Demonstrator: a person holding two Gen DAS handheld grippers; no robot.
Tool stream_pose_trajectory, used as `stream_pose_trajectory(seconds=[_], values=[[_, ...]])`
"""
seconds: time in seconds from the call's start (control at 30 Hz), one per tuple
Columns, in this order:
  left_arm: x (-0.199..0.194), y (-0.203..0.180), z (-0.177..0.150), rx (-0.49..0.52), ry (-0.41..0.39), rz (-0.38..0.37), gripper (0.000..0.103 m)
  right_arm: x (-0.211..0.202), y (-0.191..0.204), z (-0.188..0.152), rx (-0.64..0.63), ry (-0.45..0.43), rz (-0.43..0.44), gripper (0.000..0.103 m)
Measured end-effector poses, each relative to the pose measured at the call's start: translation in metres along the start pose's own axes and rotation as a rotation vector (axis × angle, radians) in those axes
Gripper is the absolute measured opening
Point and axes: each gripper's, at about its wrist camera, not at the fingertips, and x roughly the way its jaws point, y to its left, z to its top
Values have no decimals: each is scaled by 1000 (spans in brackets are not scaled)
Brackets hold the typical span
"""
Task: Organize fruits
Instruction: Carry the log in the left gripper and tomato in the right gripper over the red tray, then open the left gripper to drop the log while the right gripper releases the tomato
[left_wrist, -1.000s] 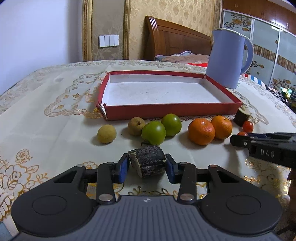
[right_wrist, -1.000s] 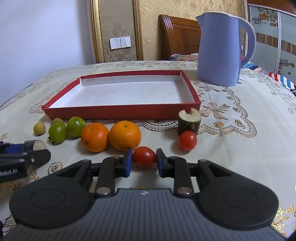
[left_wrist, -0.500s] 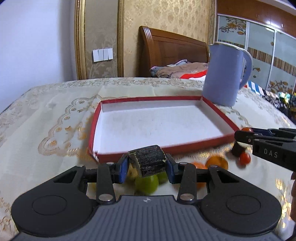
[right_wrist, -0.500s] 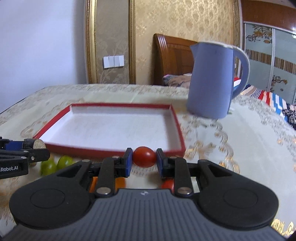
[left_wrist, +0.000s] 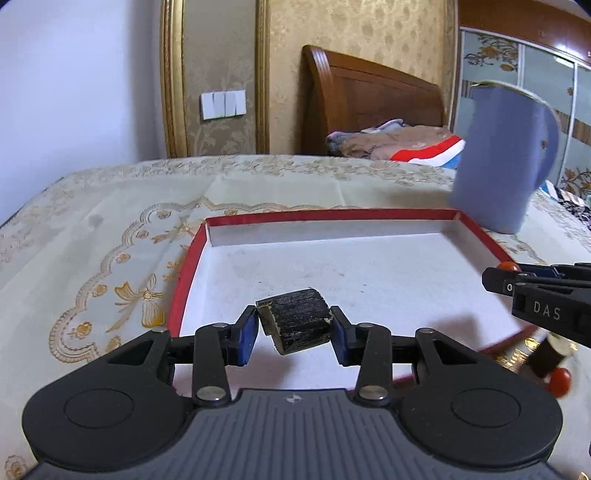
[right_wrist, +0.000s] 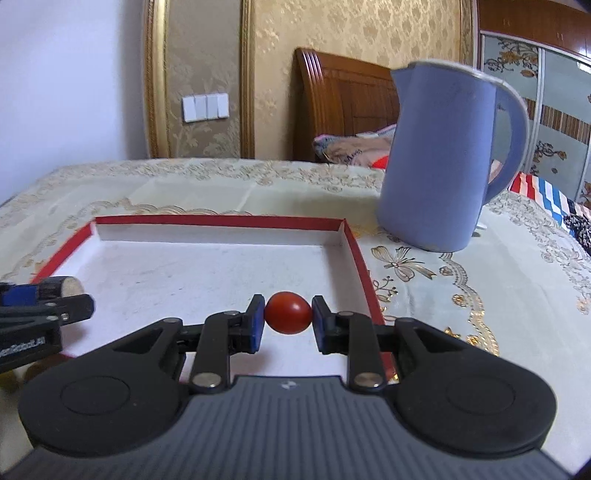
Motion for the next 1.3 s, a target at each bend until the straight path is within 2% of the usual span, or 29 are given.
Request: stream_pose_trajectory(seconds=[0.17,0.37,0.8,0.9,1.0,1.03,1.07,1.1,1.17,1.23,1.3], values=[[22,7,7,-32,52,15,40,25,-5,3,29,56,-1,26],[37,6,10,-28,78,33,40,38,-3,4,18,79,-4,26],[44,1,9,-15,63,65,41,44,-2,2,30,87,5,26],[45,0,9,-6,58,69,44,44,-2,2,31,84,5,26],[46,2,9,-17,57,55,53,44,-2,2,36,81,5,27],[46,4,9,-27,57,43,58,44,-2,2,38,80,5,29],[45,6,9,-36,52,37,59,44,-2,1,39,79,5,44],[44,6,8,-38,42,35,62,43,-3,0,47,74,1,65],[42,7,7,-32,19,28,66,40,-4,-2,60,55,-17,80],[37,7,6,-32,-1,24,72,38,-2,-3,43,38,-24,80],[29,6,4,-32,-24,16,73,32,-1,-5,36,15,-39,80]])
